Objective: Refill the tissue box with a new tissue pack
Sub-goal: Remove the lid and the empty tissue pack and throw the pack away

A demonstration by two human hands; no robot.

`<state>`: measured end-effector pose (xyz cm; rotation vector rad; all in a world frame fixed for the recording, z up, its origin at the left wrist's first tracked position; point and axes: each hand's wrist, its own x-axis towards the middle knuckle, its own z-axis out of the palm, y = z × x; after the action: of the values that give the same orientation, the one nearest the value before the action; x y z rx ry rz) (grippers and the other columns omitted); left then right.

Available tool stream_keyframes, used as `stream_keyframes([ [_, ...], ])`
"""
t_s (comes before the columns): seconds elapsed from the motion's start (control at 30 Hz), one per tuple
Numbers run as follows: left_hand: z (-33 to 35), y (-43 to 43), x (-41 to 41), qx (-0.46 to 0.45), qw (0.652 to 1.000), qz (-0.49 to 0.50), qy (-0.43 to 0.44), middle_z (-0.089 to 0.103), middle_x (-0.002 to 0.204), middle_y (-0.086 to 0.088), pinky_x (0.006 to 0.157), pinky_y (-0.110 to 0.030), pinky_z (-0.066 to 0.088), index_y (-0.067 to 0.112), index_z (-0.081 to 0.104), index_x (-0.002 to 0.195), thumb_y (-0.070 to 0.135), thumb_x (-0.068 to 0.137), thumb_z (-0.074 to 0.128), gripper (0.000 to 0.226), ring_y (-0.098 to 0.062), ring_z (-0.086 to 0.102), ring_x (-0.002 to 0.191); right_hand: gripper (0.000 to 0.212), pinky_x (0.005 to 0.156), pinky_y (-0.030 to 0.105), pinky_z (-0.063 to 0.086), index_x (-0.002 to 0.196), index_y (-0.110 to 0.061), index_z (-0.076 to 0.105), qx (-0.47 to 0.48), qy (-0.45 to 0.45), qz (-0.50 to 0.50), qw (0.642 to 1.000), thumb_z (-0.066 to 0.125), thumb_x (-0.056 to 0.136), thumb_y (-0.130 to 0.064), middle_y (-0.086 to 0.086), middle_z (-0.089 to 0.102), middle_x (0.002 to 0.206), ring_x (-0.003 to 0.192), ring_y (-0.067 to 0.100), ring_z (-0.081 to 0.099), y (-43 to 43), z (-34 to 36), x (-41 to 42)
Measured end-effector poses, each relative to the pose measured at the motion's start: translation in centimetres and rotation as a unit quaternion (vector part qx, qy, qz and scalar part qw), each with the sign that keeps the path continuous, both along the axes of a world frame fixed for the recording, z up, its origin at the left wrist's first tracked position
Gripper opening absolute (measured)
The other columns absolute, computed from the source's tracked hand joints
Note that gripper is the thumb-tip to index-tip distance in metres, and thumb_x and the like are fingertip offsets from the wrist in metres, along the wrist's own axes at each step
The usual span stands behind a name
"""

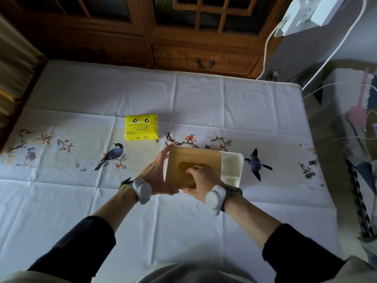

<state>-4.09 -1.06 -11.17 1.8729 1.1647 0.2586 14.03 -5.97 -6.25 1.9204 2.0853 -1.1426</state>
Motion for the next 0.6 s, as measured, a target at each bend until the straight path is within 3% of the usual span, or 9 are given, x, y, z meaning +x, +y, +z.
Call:
stream_keyframes([
  [0.27, 0.2, -0.6, 0.1, 0.003, 1.000, 0.015, -0.004, 0.040, 0.144, 0.000, 0.098, -0.026, 0.040, 0.035, 0.002, 0.144, 0.044, 0.042, 0.085, 0.131, -0.021, 0.043, 0.131, 0.051, 0.104, 0.038, 0.033, 0.122, -0.015, 0.047, 0.019, -0.013, 0.011, 1.000, 0.063, 0.080, -0.039, 0.004, 0.054, 0.129, 0.121, 0.024, 0.048, -0.4, -0.3, -0.2],
  [0.4, 0.1, -1.1, 0.2, 0.011, 1.000, 0.019, -0.006, 0.040, 0.145, -0.002, 0.100, -0.033, 0.044, 0.040, -0.001, 0.142, 0.046, 0.042, 0.084, 0.132, -0.024, 0.044, 0.131, 0.051, 0.101, 0.038, 0.032, 0.120, -0.015, 0.048, 0.018, -0.014, 0.018, 1.000, 0.063, 0.079, -0.040, 0.003, 0.055, 0.126, 0.118, 0.024, 0.049, -0.5, -0.8, -0.1],
  [0.6, 0.1, -1.2, 0.2, 0.005, 1.000, 0.024, -0.020, 0.037, 0.147, -0.001, 0.101, -0.026, 0.038, 0.046, -0.004, 0.140, 0.045, 0.043, 0.085, 0.132, -0.021, 0.040, 0.133, 0.051, 0.099, 0.040, 0.034, 0.119, -0.014, 0.047, 0.020, -0.032, 0.033, 0.999, 0.061, 0.079, -0.042, 0.005, 0.056, 0.123, 0.115, 0.026, 0.051, -0.6, -1.0, -0.2],
])
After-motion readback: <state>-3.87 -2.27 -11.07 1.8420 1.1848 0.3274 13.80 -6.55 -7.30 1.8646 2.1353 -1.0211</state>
